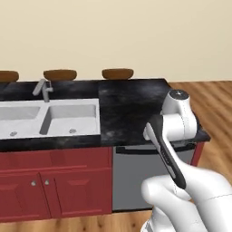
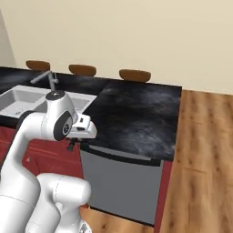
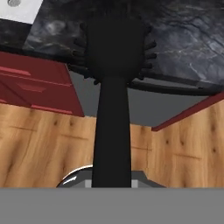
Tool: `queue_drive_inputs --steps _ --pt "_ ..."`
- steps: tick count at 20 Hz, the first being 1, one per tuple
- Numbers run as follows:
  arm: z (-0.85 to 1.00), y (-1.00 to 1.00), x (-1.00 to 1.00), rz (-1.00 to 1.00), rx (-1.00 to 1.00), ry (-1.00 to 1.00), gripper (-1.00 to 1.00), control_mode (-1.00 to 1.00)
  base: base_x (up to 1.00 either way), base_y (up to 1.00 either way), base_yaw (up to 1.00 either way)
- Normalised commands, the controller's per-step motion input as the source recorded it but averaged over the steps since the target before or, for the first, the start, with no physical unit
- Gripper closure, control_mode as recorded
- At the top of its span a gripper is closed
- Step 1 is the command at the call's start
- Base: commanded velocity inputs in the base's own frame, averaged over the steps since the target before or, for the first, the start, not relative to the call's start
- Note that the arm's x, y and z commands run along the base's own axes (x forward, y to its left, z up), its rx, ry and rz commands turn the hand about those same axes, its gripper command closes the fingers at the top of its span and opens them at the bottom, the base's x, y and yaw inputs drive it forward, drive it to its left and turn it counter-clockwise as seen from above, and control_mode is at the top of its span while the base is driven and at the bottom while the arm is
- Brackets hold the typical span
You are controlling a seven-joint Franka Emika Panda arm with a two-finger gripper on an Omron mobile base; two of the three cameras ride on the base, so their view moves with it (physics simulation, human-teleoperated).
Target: Locate and retrieve the dish brush and sponge from the cabinet. Place them next to the sink.
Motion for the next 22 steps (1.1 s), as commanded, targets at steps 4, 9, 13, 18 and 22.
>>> queue_drive_inputs --steps 4,9,13,18,22 --pt "0.00 0.00 0.00 0.00 0.00 0.00 1.00 1.00 0.42 0.58 -0.26" --pt "0.00 0.00 0.00 0.00 0.00 0.00 1.00 1.00 0.25 0.73 -0.21" --pt "0.00 0.00 0.00 0.00 0.00 0.00 1.00 1.00 0.27 0.69 -0.21" --pt "0.00 0.00 0.00 0.00 0.00 0.00 1.00 1.00 0.59 0.15 -0.16" --pt "0.00 0.00 0.00 0.00 0.00 0.00 1.00 1.00 0.80 -0.04 -0.14"
